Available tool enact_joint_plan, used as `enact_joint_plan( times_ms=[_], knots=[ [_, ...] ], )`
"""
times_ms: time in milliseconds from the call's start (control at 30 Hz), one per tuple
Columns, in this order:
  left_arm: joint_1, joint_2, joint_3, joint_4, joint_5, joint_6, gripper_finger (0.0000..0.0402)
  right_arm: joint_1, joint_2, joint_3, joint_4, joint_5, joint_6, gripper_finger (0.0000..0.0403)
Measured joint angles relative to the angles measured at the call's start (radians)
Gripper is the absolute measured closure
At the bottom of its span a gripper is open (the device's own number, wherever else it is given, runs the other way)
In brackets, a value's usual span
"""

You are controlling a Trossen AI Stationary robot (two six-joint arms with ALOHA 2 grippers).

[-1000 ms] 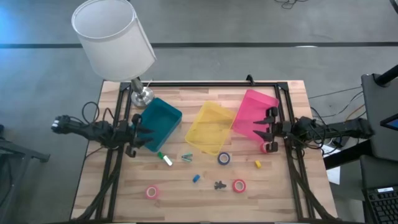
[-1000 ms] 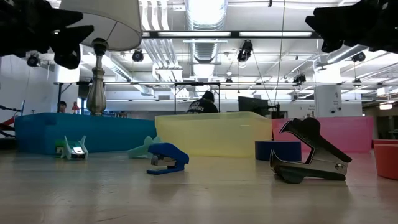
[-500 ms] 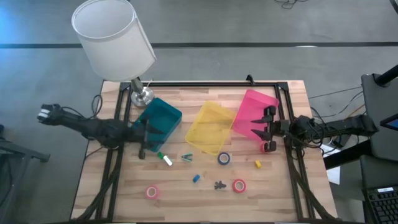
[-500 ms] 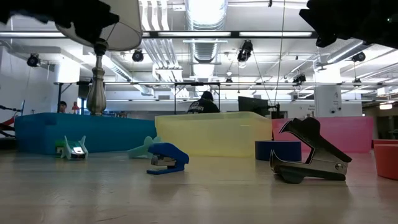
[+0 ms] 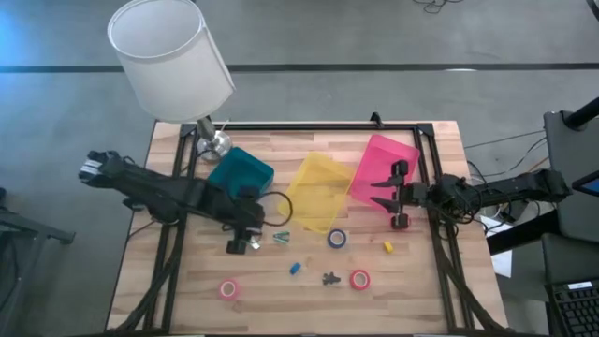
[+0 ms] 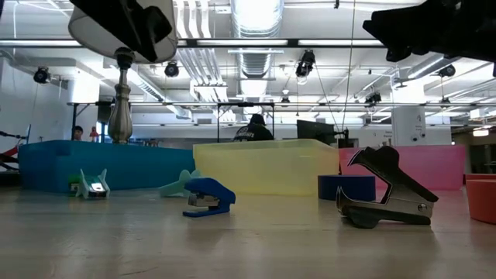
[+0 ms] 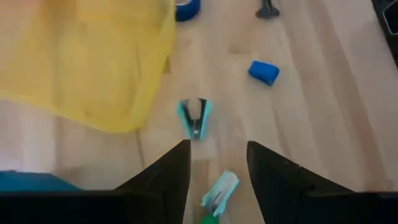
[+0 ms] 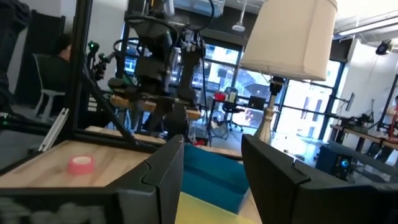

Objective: Pick and place Stapler, Stapler remover, tape
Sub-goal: Put the green stapler into the blue bin

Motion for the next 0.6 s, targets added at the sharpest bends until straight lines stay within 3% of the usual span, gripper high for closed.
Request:
enact_joint_plan(
  times_ms=[600],
  knots=[
    [-0.043, 0.237, -0.025, -0.170, 0.044, -0.010, 0.0241, 0.000, 0.013, 0.000, 0.002, 0.000, -0.018, 0.0243]
  ],
)
